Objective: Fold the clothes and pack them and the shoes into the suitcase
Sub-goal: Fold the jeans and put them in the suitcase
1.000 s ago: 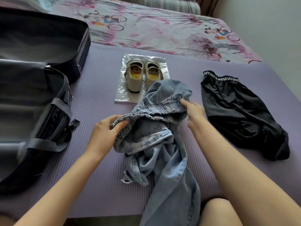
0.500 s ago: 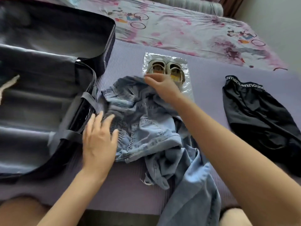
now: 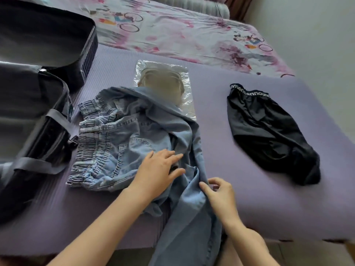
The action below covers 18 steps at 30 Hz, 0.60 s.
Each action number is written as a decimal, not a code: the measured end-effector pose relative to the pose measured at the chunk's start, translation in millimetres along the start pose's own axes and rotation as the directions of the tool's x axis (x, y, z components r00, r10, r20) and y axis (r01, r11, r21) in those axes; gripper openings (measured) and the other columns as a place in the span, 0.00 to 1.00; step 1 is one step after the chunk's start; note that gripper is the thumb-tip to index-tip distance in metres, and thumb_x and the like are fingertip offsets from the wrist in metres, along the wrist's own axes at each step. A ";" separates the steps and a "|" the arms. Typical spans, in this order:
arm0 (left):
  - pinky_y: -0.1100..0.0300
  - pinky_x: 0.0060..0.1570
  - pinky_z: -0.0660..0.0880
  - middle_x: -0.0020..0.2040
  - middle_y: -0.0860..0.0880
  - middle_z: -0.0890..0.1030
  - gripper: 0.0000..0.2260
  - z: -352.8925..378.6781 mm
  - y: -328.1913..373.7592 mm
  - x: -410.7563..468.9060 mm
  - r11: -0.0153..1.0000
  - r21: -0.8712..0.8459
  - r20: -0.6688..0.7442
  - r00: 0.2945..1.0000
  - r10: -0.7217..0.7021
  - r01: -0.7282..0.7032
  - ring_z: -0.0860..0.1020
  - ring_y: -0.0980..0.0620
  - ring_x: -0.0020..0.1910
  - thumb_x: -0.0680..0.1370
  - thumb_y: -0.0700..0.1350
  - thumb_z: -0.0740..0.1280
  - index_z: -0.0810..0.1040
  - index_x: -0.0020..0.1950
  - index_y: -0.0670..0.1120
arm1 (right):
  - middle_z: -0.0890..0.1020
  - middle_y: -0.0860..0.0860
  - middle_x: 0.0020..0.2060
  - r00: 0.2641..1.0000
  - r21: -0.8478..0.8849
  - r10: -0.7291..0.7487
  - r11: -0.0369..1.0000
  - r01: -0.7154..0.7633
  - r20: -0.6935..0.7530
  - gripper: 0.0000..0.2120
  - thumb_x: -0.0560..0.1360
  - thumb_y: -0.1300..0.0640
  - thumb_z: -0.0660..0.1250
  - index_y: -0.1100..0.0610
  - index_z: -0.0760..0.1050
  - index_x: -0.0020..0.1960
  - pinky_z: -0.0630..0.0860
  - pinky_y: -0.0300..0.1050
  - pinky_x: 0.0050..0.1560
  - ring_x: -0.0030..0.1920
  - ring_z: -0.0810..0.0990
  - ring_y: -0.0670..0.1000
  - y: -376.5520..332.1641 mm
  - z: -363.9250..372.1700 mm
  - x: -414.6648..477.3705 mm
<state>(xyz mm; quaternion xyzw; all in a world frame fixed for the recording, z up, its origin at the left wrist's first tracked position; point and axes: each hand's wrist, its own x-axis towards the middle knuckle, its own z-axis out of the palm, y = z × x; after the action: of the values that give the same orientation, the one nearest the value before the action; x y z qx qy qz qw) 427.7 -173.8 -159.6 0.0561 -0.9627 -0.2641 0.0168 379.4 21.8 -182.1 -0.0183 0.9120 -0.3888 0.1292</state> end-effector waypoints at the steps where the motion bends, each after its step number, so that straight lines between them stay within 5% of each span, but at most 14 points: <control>1: 0.54 0.66 0.64 0.63 0.53 0.76 0.21 1.0 -2.4 -1.0 1.000 -0.007 -0.018 1.000 0.005 -0.006 0.71 0.51 0.65 0.78 0.60 0.60 0.72 0.68 0.55 | 0.83 0.50 0.34 1.000 0.082 0.000 0.997 0.000 -0.002 0.07 0.72 0.55 0.72 0.56 0.78 0.38 0.76 0.51 0.46 0.42 0.80 0.55 -2.3 -3.7 2.3; 3: 0.54 0.56 0.71 0.52 0.53 0.81 0.19 -1.5 -9.9 -4.9 0.999 -0.048 -0.104 0.994 0.014 -0.019 0.78 0.49 0.53 0.75 0.61 0.60 0.80 0.58 0.52 | 0.83 0.51 0.32 0.999 0.210 -0.013 0.978 0.021 -0.040 0.08 0.74 0.60 0.69 0.57 0.78 0.36 0.75 0.48 0.41 0.36 0.80 0.52 -12.1 -23.2 14.6; 6: 0.52 0.53 0.74 0.48 0.53 0.81 0.23 -10.4 -18.9 -9.4 0.997 -0.076 -0.157 0.988 -0.005 -0.007 0.78 0.50 0.49 0.72 0.63 0.55 0.83 0.52 0.51 | 0.80 0.53 0.34 0.986 0.268 -0.063 0.958 0.102 -0.151 0.10 0.76 0.63 0.65 0.57 0.76 0.36 0.70 0.43 0.37 0.35 0.76 0.48 -35.9 -69.8 57.3; 9: 0.54 0.55 0.73 0.48 0.54 0.81 0.24 -16.1 -17.9 -11.3 0.997 -0.078 -0.151 0.988 -0.018 0.006 0.78 0.51 0.51 0.71 0.64 0.55 0.83 0.50 0.51 | 0.82 0.58 0.44 0.946 0.037 -0.175 0.981 0.192 -0.272 0.06 0.77 0.60 0.65 0.60 0.79 0.45 0.71 0.43 0.45 0.45 0.77 0.50 -63.8 -115.0 125.9; 14: 0.52 0.61 0.72 0.49 0.55 0.81 0.18 -14.9 -11.9 -11.1 0.997 -0.077 -0.173 0.984 -0.044 0.031 0.76 0.51 0.59 0.71 0.60 0.61 0.83 0.49 0.50 | 0.72 0.61 0.65 0.946 -0.334 -0.149 0.941 0.047 -0.287 0.22 0.77 0.51 0.64 0.59 0.69 0.68 0.63 0.51 0.66 0.66 0.68 0.61 -79.9 -139.8 189.5; 18: 0.48 0.64 0.69 0.52 0.55 0.81 0.16 -12.3 -12.2 -12.1 0.995 -0.082 -0.181 0.981 -0.064 0.050 0.71 0.49 0.66 0.71 0.57 0.63 0.83 0.51 0.51 | 0.78 0.59 0.58 0.938 -0.277 -0.326 0.918 0.285 -0.116 0.19 0.74 0.50 0.68 0.61 0.77 0.60 0.66 0.51 0.65 0.62 0.72 0.60 -41.7 -89.8 134.8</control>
<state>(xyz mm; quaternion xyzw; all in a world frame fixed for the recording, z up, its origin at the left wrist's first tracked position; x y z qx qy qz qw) 441.7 -189.1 -155.2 0.1070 -0.9442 -0.2951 0.1000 224.0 37.9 -122.5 -0.1460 0.9477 -0.2836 -0.0102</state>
